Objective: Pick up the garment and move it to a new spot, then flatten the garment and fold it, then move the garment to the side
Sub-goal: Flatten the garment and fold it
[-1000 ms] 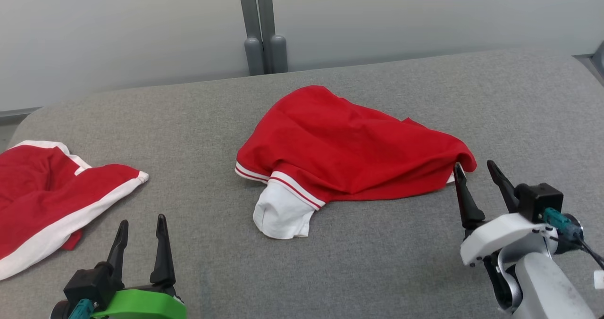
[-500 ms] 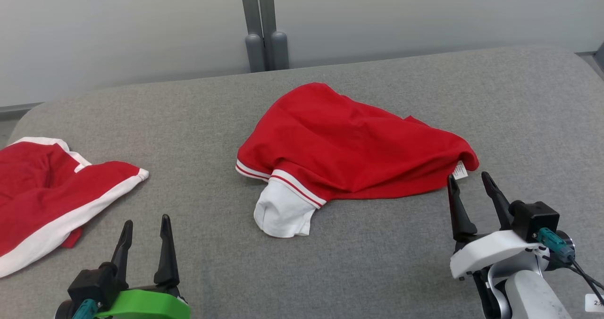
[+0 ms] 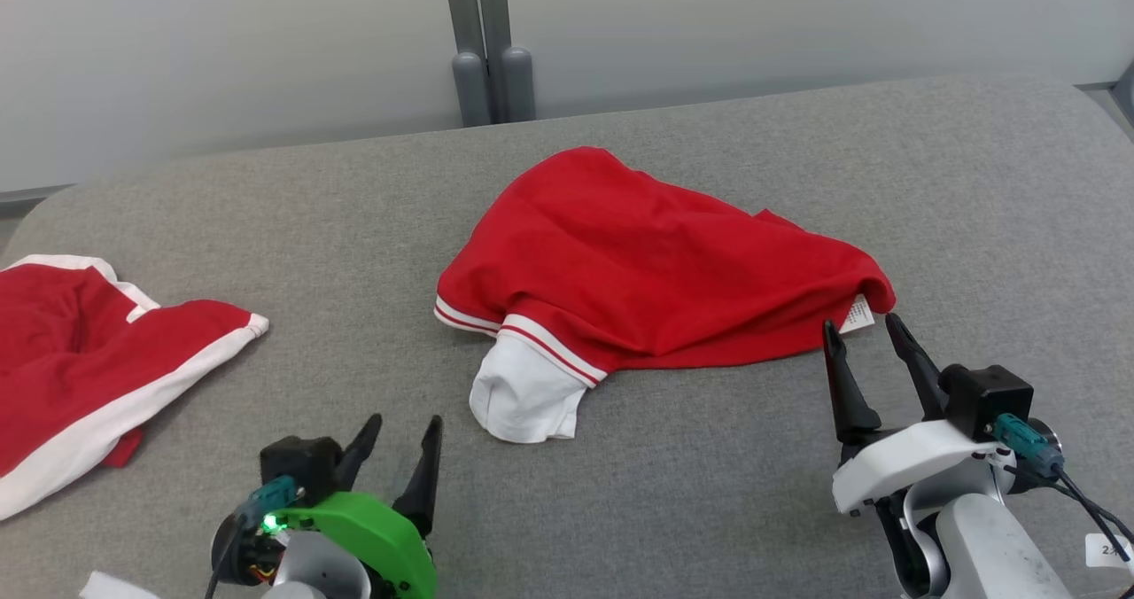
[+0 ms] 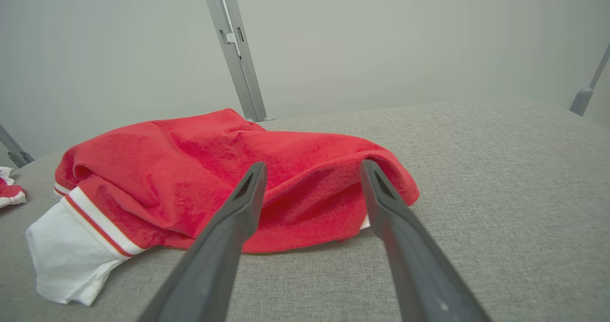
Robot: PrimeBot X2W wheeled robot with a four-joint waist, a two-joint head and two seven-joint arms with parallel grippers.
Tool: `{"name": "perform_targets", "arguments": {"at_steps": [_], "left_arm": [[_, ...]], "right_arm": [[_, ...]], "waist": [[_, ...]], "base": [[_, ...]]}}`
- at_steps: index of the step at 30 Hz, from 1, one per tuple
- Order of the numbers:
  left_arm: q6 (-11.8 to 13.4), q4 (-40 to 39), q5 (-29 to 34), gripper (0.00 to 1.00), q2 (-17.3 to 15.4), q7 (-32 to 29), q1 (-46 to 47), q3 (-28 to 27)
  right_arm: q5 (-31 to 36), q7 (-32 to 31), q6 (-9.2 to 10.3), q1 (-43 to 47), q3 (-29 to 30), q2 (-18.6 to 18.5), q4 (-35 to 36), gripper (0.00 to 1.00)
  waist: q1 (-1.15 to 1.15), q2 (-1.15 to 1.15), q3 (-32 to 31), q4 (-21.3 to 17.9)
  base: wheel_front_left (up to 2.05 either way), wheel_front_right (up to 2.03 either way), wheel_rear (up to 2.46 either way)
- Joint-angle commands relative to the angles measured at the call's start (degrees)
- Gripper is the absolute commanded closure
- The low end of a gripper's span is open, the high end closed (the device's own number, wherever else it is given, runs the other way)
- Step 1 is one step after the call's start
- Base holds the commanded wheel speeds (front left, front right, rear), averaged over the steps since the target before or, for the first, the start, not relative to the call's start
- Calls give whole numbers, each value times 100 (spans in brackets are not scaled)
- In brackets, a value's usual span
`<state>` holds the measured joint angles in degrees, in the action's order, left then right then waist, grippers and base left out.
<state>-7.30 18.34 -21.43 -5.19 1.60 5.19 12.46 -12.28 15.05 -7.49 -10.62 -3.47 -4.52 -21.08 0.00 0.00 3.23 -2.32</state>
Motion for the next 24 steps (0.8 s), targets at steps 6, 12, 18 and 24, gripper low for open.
{"name": "perform_targets", "arguments": {"at_steps": [6, 12, 18, 24], "left_arm": [[-18, 289, -474, 0, -302, -1032, 571, 594], [-19, 645, -650, 0, -484, -1440, 1096, 757], [-20, 966, -732, 36, -536, -1481, 1436, 961], [-20, 1060, -802, 100, -664, -1399, 1486, 1100]], "right_arm": [[-56, 19, -1, -180, -49, -57, -18, 0], [-76, 18, -1, -293, -109, -26, -24, 0], [-100, 18, -1, -351, -89, -19, -54, 0], [-91, 18, -1, -302, -22, -6, -102, 0]], "waist": [[0, 0, 221, -245], [0, 0, 462, -514], [0, 0, 600, -699], [0, 0, 559, -652]], "base": [[0, 0, 0], [0, 0, 0], [0, 0, 0], [0, 0, 0]]}}
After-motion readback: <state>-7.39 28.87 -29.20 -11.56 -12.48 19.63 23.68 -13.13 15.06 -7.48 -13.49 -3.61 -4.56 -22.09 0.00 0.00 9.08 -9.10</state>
